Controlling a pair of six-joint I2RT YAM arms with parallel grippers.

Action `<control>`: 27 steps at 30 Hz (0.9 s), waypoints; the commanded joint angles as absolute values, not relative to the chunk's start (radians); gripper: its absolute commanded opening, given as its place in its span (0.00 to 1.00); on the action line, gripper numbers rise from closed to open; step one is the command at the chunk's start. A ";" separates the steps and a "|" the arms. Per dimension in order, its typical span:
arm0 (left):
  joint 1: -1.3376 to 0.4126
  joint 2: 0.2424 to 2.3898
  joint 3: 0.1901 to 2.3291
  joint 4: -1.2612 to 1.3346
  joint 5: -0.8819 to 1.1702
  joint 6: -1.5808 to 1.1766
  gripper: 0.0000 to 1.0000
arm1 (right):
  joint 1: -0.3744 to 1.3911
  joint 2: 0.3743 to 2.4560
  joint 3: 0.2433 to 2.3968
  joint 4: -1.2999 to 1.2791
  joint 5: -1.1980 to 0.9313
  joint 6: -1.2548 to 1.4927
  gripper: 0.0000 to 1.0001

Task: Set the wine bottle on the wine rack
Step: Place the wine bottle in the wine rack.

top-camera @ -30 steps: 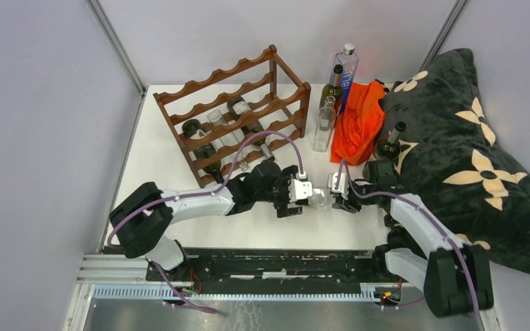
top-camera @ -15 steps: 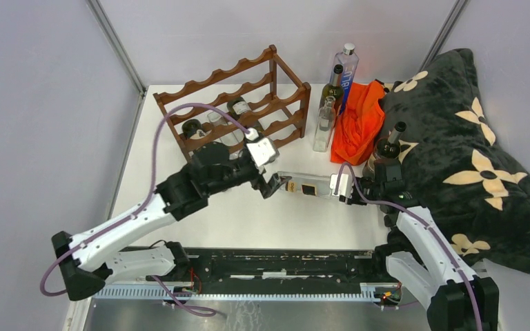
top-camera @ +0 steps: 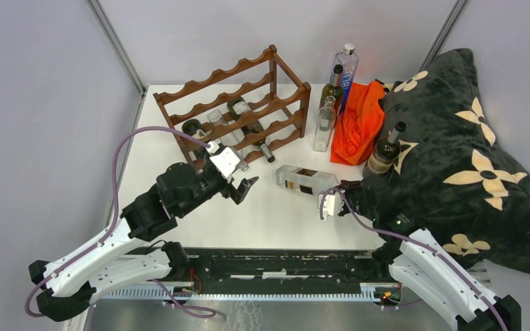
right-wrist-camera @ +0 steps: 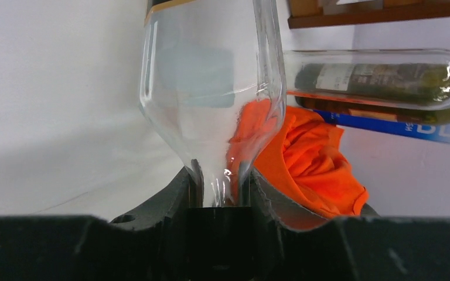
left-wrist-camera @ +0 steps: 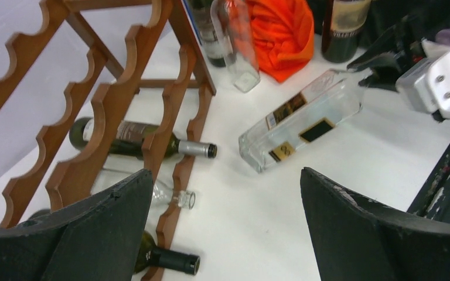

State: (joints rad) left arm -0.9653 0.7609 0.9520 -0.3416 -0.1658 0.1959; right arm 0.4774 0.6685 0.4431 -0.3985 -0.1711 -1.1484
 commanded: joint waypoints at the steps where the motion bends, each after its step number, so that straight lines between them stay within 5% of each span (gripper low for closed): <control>1: -0.963 0.698 0.875 -0.301 -0.231 0.198 1.00 | 0.552 0.546 0.393 -0.013 0.054 -1.097 0.00; 12: -0.959 0.648 0.787 -0.263 -0.256 0.198 1.00 | 0.615 0.335 0.261 0.137 0.133 -1.201 0.00; 27: -0.913 0.642 0.772 -0.252 -0.233 0.201 1.00 | 0.680 0.574 0.196 0.466 0.235 -1.164 0.00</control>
